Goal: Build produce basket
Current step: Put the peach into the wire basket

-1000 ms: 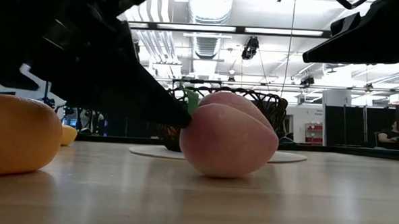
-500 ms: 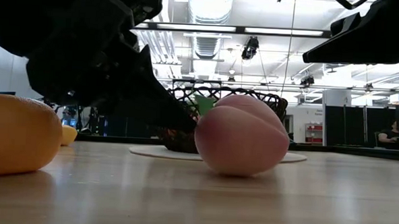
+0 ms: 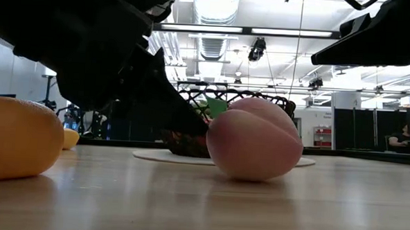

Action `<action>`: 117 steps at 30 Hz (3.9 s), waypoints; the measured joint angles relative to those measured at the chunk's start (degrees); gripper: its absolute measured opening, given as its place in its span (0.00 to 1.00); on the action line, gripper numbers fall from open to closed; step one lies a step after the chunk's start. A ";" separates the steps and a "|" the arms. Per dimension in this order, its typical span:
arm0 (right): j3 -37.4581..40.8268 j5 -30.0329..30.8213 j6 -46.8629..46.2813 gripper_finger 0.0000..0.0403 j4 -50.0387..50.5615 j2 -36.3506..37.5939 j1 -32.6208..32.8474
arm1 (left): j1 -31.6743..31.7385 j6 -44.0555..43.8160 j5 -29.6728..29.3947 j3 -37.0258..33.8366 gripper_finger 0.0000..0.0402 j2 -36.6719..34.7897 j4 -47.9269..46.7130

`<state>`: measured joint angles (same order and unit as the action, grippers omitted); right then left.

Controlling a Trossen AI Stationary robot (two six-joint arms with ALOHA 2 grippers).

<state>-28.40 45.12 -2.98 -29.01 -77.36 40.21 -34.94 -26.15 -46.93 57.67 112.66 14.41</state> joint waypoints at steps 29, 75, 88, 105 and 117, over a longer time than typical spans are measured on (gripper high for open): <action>-18.37 -13.99 -9.51 0.08 30.73 -11.23 -1.51 | 1.36 9.09 12.32 2.82 0.36 5.29 11.58; -25.41 -17.45 -1.44 0.71 36.21 -2.83 -16.08 | -4.34 -1.90 -15.36 -0.42 0.36 -12.58 -17.22; -19.07 -16.13 -2.98 0.71 33.51 2.85 -44.94 | -3.67 -2.10 -20.94 -4.66 0.36 -10.89 -8.92; -23.35 -14.76 -4.73 0.82 41.78 -6.62 -49.08 | -3.65 -2.08 -20.92 -4.44 0.36 -9.55 -8.82; -36.16 -25.25 -0.91 0.88 62.68 -5.55 -48.94 | -3.65 -2.06 -20.92 -4.44 0.36 -9.55 -8.80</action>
<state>-64.56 19.87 -3.90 33.66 -82.91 -8.73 -38.59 -28.21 -67.85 53.23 103.11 5.62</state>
